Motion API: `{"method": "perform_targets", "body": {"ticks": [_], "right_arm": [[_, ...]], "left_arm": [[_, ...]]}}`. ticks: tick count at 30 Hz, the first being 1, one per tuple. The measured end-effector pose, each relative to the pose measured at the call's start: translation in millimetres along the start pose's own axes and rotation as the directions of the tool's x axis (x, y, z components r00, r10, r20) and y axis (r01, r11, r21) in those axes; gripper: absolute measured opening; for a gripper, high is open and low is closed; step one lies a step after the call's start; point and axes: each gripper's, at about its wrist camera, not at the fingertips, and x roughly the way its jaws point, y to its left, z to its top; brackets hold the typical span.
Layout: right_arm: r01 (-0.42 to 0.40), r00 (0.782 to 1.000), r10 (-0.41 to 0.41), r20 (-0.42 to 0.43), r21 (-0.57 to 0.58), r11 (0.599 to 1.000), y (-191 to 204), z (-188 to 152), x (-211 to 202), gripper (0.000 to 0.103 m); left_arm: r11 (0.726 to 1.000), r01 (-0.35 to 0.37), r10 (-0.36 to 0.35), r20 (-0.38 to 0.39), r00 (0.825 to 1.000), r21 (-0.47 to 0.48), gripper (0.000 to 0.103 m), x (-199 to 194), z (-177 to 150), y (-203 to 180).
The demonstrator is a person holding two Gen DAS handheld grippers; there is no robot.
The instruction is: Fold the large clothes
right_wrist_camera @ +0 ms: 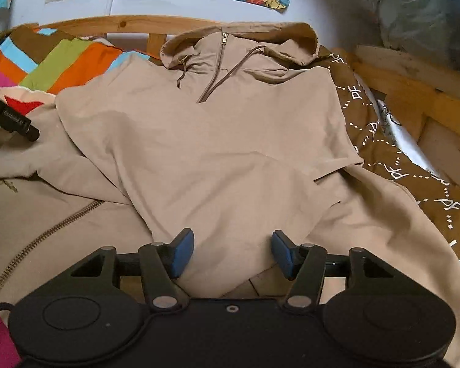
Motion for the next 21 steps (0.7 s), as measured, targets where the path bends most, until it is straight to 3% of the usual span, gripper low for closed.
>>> {"method": "perform_targets", "body": {"ticks": [4,6,9,13,16,19,21], "right_arm": [[-0.044,0.999,0.045,-0.012,0.063,0.997,-15,2,-25,0.075],[-0.032,0.999,0.033,-0.008,0.092,0.995,-26,5,-45,0.081],[0.014,1.000,-0.012,-0.010,0.138,0.990,-47,12,-76,0.091],[0.114,0.993,-0.106,-0.046,0.228,0.967,-77,-2,-110,0.096],[0.141,0.989,-0.116,-0.094,0.327,0.935,-98,-24,-126,0.096],[0.138,0.988,-0.095,-0.123,0.413,0.900,-111,-41,-129,0.096],[0.133,0.990,-0.093,-0.109,0.452,0.882,-117,-45,-128,0.093]], "left_arm": [[0.999,0.029,-0.027,0.047,0.998,-0.043,0.073,-28,-10,23],[0.996,0.061,-0.056,0.085,0.995,-0.062,0.083,-49,-20,41],[0.994,0.100,-0.094,0.118,0.988,-0.045,0.085,-74,-36,71],[0.989,0.145,-0.144,0.058,0.988,-0.017,0.085,-78,-51,101],[0.979,0.199,-0.199,0.026,0.980,-0.029,0.084,-78,-61,113],[0.967,0.253,-0.253,-0.014,0.967,-0.026,0.078,-75,-68,112],[0.961,0.275,-0.275,-0.040,0.961,-0.015,0.067,-73,-72,109]]}}
